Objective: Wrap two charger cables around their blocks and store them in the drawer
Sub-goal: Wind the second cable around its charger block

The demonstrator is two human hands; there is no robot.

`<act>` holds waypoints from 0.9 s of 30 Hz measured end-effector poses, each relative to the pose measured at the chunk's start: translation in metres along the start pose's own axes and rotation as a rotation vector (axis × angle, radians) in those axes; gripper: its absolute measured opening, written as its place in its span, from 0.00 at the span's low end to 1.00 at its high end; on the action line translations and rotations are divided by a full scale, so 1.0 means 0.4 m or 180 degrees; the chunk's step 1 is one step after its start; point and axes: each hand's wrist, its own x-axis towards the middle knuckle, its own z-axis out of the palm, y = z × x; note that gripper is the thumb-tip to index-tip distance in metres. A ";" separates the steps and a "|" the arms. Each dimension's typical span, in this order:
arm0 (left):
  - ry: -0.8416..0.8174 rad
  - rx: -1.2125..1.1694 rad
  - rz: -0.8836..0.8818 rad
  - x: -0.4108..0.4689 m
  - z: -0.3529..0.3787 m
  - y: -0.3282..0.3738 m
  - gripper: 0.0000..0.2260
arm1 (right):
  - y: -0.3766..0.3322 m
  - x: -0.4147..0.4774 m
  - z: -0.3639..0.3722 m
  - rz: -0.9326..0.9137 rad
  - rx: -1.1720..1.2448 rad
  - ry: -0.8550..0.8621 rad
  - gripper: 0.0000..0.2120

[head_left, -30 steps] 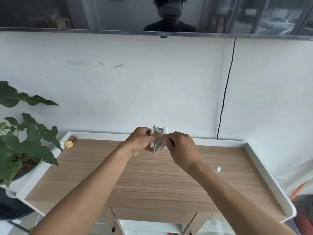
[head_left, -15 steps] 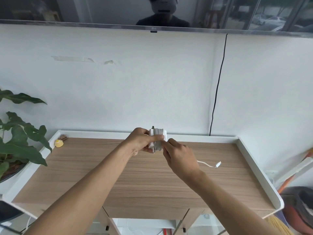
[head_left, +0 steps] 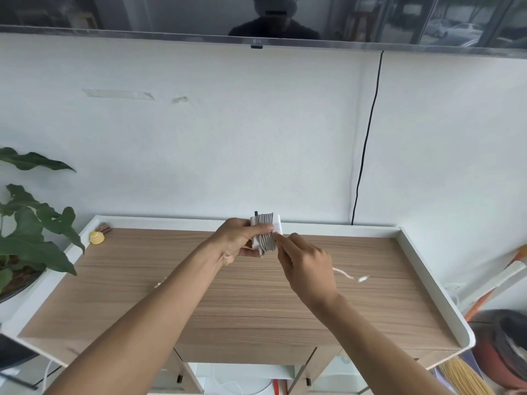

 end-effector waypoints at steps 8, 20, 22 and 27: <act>0.0051 0.0055 0.0035 -0.005 0.002 -0.006 0.12 | 0.001 -0.002 0.011 -0.0395 -0.0324 0.0082 0.09; 0.0346 -0.0243 0.0202 -0.001 0.001 -0.019 0.08 | 0.002 -0.042 0.049 0.0465 0.1095 0.0336 0.06; 0.0317 -0.0209 0.0281 -0.001 -0.002 -0.013 0.09 | 0.001 -0.045 0.049 0.0683 0.1456 0.0309 0.04; 0.0041 -0.0114 0.0425 -0.006 -0.014 -0.010 0.09 | 0.023 -0.005 0.029 0.1136 0.2149 -0.0332 0.02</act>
